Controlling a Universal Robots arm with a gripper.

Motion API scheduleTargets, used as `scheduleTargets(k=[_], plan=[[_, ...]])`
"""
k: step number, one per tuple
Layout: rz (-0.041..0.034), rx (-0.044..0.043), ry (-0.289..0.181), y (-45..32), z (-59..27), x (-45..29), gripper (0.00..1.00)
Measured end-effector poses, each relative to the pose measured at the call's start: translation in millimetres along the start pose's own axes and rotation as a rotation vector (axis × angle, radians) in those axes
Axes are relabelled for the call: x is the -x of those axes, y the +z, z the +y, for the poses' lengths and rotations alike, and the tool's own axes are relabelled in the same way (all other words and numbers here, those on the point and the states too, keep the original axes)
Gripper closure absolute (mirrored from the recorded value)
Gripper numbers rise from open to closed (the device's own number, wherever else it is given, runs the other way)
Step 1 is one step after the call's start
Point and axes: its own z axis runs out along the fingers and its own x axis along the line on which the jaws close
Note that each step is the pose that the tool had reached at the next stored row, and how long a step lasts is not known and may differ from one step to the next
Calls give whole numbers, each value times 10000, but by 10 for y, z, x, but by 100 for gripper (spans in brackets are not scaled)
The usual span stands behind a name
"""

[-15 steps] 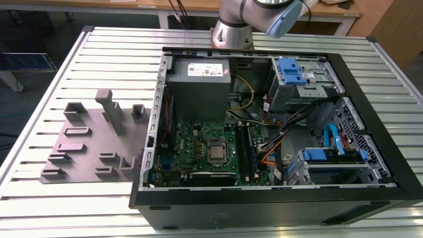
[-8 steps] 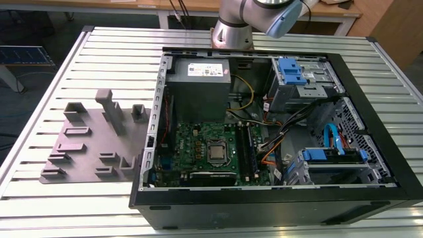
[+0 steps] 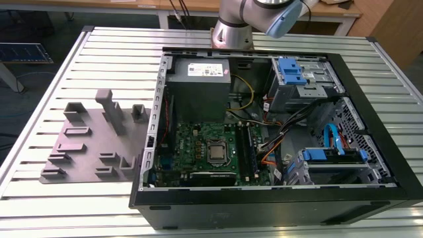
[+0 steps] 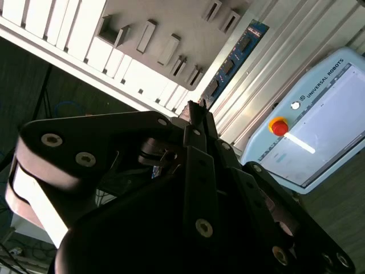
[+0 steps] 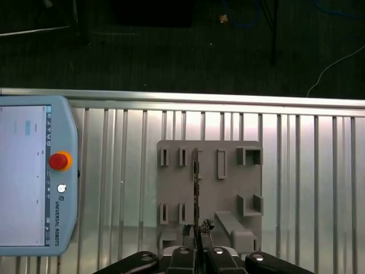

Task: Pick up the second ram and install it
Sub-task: 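Pick up the second ram and move it above second insertion slot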

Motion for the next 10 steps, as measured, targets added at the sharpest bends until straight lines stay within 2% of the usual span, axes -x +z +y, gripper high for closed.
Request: scheduleTargets(k=[4, 10], plan=[[1, 14, 3, 26, -110, -2, 89], [-1, 45, 3, 101, -383, -7, 89]])
